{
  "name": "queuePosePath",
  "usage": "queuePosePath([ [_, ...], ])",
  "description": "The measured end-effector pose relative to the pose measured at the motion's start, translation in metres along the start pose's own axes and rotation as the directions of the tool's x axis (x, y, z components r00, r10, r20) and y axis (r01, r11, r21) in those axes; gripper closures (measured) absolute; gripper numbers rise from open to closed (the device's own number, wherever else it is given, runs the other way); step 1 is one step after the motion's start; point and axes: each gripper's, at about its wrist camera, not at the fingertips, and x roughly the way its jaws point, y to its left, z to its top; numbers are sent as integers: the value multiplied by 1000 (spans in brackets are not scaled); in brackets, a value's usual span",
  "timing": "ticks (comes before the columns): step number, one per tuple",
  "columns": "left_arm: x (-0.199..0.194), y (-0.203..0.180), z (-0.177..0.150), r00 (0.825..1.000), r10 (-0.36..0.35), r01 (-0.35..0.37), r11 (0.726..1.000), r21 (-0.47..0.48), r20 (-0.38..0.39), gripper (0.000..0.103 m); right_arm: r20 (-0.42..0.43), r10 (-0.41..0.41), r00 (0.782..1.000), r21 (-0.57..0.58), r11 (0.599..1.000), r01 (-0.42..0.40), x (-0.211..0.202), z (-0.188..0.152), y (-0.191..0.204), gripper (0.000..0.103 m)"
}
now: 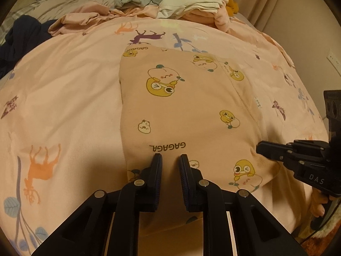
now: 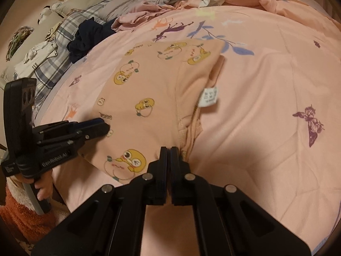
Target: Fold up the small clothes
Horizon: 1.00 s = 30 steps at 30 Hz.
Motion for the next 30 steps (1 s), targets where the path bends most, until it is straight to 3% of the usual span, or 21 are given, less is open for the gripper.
queuePosePath([
  [7,-14,-12,1,998,66,-66,998,15,-17,84,-14,-78,997,-39,996,78,-3,-1,12,100],
  [10,-40,-14,5,996,92,-92,996,-3,15,84,-2,-158,987,-68,985,157,-16,1,23,86],
  [11,-51,-14,6,994,103,-103,995,0,40,77,3,-174,985,-58,983,174,-22,2,24,73],
  [12,-59,-15,6,992,108,-108,994,4,61,61,9,-180,984,-41,983,181,-28,3,24,62],
  [15,-97,-15,7,982,95,-93,996,-20,162,28,46,-169,985,32,985,167,-53,6,22,34],
  [18,-128,-12,9,973,61,-50,997,-55,222,15,110,-187,976,79,981,179,-83,8,25,5],
  [20,-145,-11,9,970,42,-28,998,-60,239,3,153,-202,967,104,977,187,-104,6,29,4],
  [24,-164,-15,7,948,98,-84,995,-57,302,3,147,-220,964,157,968,197,-129,3,34,0],
  [30,-170,-20,6,946,106,-99,994,-38,307,3,126,-239,963,179,960,215,-137,-1,40,0],
])
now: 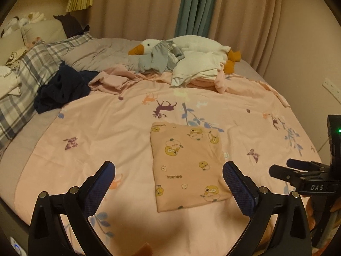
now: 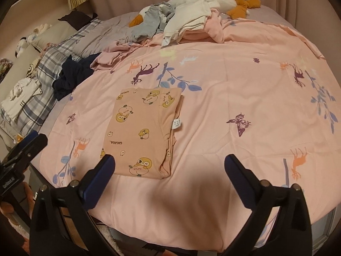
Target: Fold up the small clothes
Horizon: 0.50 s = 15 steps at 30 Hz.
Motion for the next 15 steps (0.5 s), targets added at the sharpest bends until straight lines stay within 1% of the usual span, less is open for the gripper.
queuePosePath([
  [3,-1,-3,-2,1000,13,-13,1000,23,4,3,-5,-3,1000,-18,1000,2,1,0,6,0],
  [5,-1,-4,-3,1000,24,-24,999,22,10,3,-7,2,1000,-21,1000,-2,0,0,8,0],
  [9,-2,-1,-2,1000,2,-2,1000,2,6,3,4,-5,1000,-31,1000,5,-3,1,11,0],
  [15,2,-1,-2,1000,-9,9,1000,5,-14,3,10,-21,1000,-28,999,22,-4,1,11,0],
])
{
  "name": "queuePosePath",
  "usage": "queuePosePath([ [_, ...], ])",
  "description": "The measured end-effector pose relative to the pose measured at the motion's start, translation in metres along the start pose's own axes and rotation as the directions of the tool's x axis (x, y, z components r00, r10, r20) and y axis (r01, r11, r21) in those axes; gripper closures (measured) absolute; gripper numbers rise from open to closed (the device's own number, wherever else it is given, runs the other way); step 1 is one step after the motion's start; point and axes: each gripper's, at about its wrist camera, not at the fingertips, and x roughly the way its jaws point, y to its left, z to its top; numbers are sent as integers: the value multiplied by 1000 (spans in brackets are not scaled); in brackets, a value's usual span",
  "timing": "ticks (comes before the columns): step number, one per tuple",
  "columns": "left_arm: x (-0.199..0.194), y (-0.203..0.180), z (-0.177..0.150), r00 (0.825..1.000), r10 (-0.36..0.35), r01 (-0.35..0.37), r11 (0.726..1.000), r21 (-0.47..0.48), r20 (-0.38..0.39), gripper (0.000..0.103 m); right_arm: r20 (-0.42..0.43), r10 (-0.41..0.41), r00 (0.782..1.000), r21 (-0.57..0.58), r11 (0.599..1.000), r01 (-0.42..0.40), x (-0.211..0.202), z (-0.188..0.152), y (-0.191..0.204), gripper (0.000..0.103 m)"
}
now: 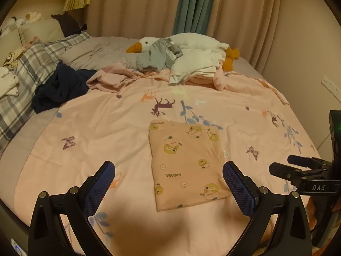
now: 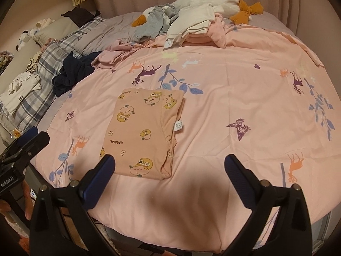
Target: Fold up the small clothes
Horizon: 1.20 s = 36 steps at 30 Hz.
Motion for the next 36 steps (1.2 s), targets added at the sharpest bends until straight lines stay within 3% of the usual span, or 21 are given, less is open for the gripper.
queuePosePath([
  [36,2,-5,0,999,-50,50,999,-2,-9,3,33,-15,999,3,1000,15,-8,-1,3,0],
])
